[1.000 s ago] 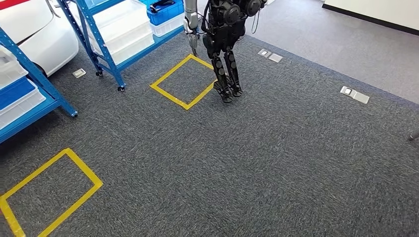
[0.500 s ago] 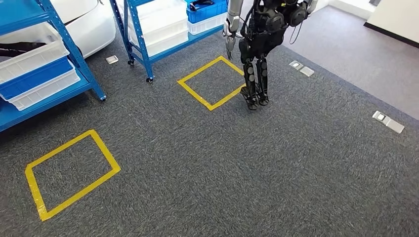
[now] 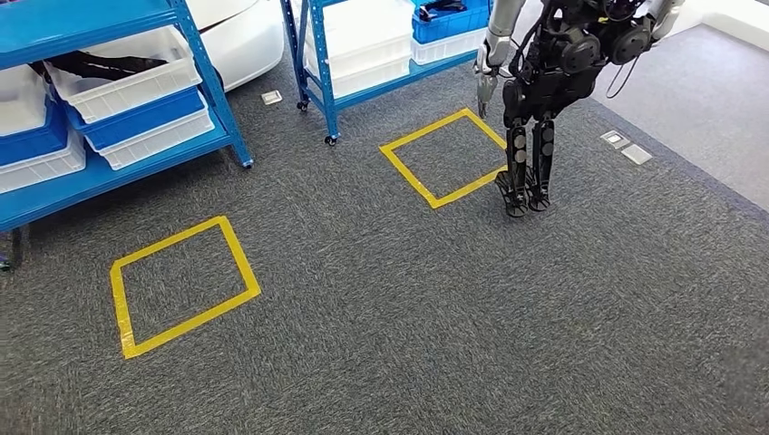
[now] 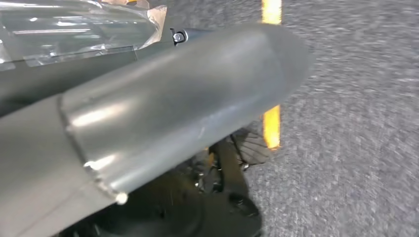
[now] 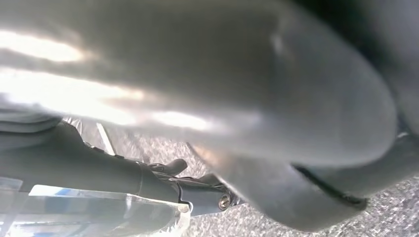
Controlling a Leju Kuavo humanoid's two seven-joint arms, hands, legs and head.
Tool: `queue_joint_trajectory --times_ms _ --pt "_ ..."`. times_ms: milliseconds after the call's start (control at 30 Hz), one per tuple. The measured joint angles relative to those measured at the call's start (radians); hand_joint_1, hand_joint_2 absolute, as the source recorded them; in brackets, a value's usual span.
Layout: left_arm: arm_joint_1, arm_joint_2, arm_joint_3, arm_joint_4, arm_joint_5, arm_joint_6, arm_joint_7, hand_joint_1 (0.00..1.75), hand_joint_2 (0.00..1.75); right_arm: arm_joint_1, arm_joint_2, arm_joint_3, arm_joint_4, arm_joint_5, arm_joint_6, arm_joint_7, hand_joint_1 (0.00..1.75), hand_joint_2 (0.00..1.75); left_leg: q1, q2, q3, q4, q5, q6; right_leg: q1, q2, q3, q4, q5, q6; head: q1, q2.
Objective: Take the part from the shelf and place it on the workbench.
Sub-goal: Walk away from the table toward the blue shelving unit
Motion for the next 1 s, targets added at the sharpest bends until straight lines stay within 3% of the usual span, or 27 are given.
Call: queue_joint_trajectory --times_ms 33,67,100,133,167,233,300,333,400,467,500,567,633,667,700,767,833,900,933,1000 --pt "-0.002 -0.003 0.0 0.0 0.002 -0.003 0.011 0.0 0.0 0.002 0.0 0.0 0.0 0.003 0.0 -0.002 0.0 0.0 0.0 0.03 -0.031 0.06 -0.033 -0.004 0.001 -0.013 0.001 0.0 -0.001 -0.003 -0.001 0.0" --pt "-0.003 -0.005 0.001 0.0 0.003 -0.006 0.021 0.0 0.0 0.004 -0.001 0.0 0.0 0.004 0.001 -0.003 0.0 0.0 0.001 0.045 -0.066 0.13 -0.066 -0.007 0.003 -0.027 0.001 0.0 -0.002 -0.004 -0.002 0.0" --pt "-0.004 -0.006 0.001 0.0 0.003 -0.008 0.029 0.0 0.0 0.005 -0.002 0.0 0.0 0.006 0.001 -0.003 0.0 0.0 0.003 0.053 -0.098 0.19 -0.088 -0.01 0.004 -0.041 -0.001 0.0 -0.003 -0.006 -0.002 0.0" --pt "-0.004 -0.008 0.001 0.0 0.003 -0.011 0.035 0.0 0.0 0.006 -0.002 -0.001 0.0 0.007 0.002 -0.003 0.0 0.0 0.005 0.056 -0.116 0.221 -0.092 -0.012 0.005 -0.054 -0.002 0.0 -0.005 -0.008 -0.002 0.0" --pt "-0.003 -0.008 0.001 0.0 0.003 -0.011 0.039 0.0 0.0 0.005 -0.003 -0.001 0.0 0.008 0.003 -0.002 0.0 0.0 0.007 0.06 -0.113 0.214 -0.077 -0.013 0.005 -0.066 -0.003 0.0 -0.007 -0.008 -0.002 0.0" --pt "-0.003 -0.008 0.001 0.0 0.002 -0.012 0.042 0.0 0.0 0.004 -0.003 -0.001 0.0 0.008 0.003 -0.001 0.0 0.0 0.011 0.087 -0.049 0.096 -0.016 -0.013 0.005 -0.089 0.004 0.0 -0.014 -0.005 -0.002 0.0" --pt "-0.007 -0.009 0.001 -0.001 0.001 -0.013 0.042 0.0 0.0 0.004 -0.003 -0.001 0.0 0.009 0.003 -0.001 0.0 0.0 0.009 0.125 0.016 -0.019 0.024 -0.008 0.011 -0.107 0.014 0.001 -0.024 0.006 -0.002 0.0" --pt "-0.009 -0.01 0.001 -0.002 0.0 -0.016 0.043 0.0 0.0 0.003 -0.003 -0.001 0.0 0.01 0.003 -0.001 0.0 0.0 0.007 0.134 0.029 -0.044 0.029 -0.003 0.014 -0.115 0.018 0.001 -0.028 0.013 -0.001 0.0" --pt "-0.01 -0.011 0.001 -0.002 -0.002 -0.022 0.046 0.0 0.0 -0.001 -0.003 -0.001 0.0 0.012 0.004 -0.001 0.0 0.0 0.002 0.113 0.028 -0.049 0.029 0.011 0.015 -0.133 0.028 -0.003 -0.033 0.024 0.001 0.0" --pt "-0.009 -0.011 0.001 -0.002 -0.003 -0.027 0.048 0.0 0.0 -0.003 -0.003 -0.001 -0.001 0.014 0.004 -0.001 0.0 0.0 0.005 0.091 0.031 -0.057 0.035 0.025 0.011 -0.11 0.03 0.012 -0.048 0.031 0.001 0.0" --pt "-0.009 -0.01 0.001 -0.002 -0.002 -0.027 0.048 0.0 0.0 -0.002 -0.003 -0.001 -0.001 0.015 0.003 -0.001 0.0 0.0 0.008 0.08 0.032 -0.06 0.039 0.032 0.009 -0.083 0.016 0.047 -0.068 0.03 0.002 0.0" --pt "-0.009 -0.011 0.001 -0.002 0.001 -0.023 0.048 0.0 0.0 0.001 -0.003 -0.001 -0.002 0.017 0.004 -0.003 0.0 0.0 0.009 0.057 0.03 -0.062 0.043 0.04 0.007 -0.033 -0.048 0.173 -0.123 0.023 0.003 0.0" --pt "-0.009 -0.012 0.001 -0.002 0.003 -0.019 0.048 0.0 0.0 -0.001 -0.003 -0.002 -0.002 0.018 0.004 -0.006 0.0 0.0 0.006 0.03 0.029 -0.061 0.043 0.041 0.008 -0.02 -0.107 0.282 -0.153 0.024 0.003 0.0" --pt "-0.009 -0.013 0.002 -0.002 0.004 -0.017 0.048 0.0 0.0 -0.003 -0.003 -0.002 -0.002 0.02 0.004 -0.007 0.0 0.0 0.005 0.015 0.03 -0.061 0.043 0.041 0.008 -0.018 -0.114 0.287 -0.145 0.029 0.003 0.0" --pt "-0.009 -0.014 0.002 -0.002 0.006 -0.016 0.048 0.0 0.0 -0.004 -0.003 -0.002 -0.002 0.023 0.005 -0.007 0.0 0.0 0.004 0.0 0.031 -0.061 0.043 0.041 0.008 -0.015 -0.101 0.251 -0.119 0.036 0.003 0.0" --pt "-0.01 -0.017 0.003 -0.002 0.01 -0.012 0.048 0.0 0.0 -0.003 -0.004 -0.002 -0.001 0.029 0.007 -0.006 0.0 0.0 0.003 -0.029 0.034 -0.061 0.043 0.04 0.009 0.014 -0.049 0.111 -0.051 0.043 0.003 0.0" --pt "-0.01 -0.021 0.004 -0.002 0.013 -0.01 0.048 0.0 0.0 -0.001 -0.005 -0.002 -0.001 0.034 0.009 -0.006 0.0 0.0 0.0 -0.053 0.032 -0.059 0.042 0.033 0.011 0.044 -0.016 0.018 -0.011 0.034 0.003 0.0" --pt "-0.009 -0.024 0.005 -0.002 0.015 -0.009 0.047 0.0 0.0 -0.002 -0.006 -0.002 -0.001 0.036 0.01 -0.007 0.0 0.0 0.0 -0.072 0.027 -0.061 0.043 0.021 0.015 0.039 -0.01 0.003 -0.004 0.017 0.003 0.0" --pt "-0.007 -0.024 0.006 -0.002 0.016 -0.008 0.047 0.0 0.0 -0.004 -0.006 -0.002 -0.001 0.037 0.01 -0.009 0.0 0.0 0.002 -0.071 0.025 -0.06 0.043 0.016 0.014 0.03 -0.007 -0.001 -0.001 0.01 0.003 0.0" --pt "-0.008 -0.024 0.007 -0.002 0.017 -0.002 0.046 0.0 0.0 -0.003 -0.005 -0.002 -0.001 0.039 0.011 -0.013 0.0 0.0 0.001 -0.024 0.007 -0.024 0.019 0.005 0.009 0.008 0.002 -0.01 0.006 -0.004 0.001 0.0"
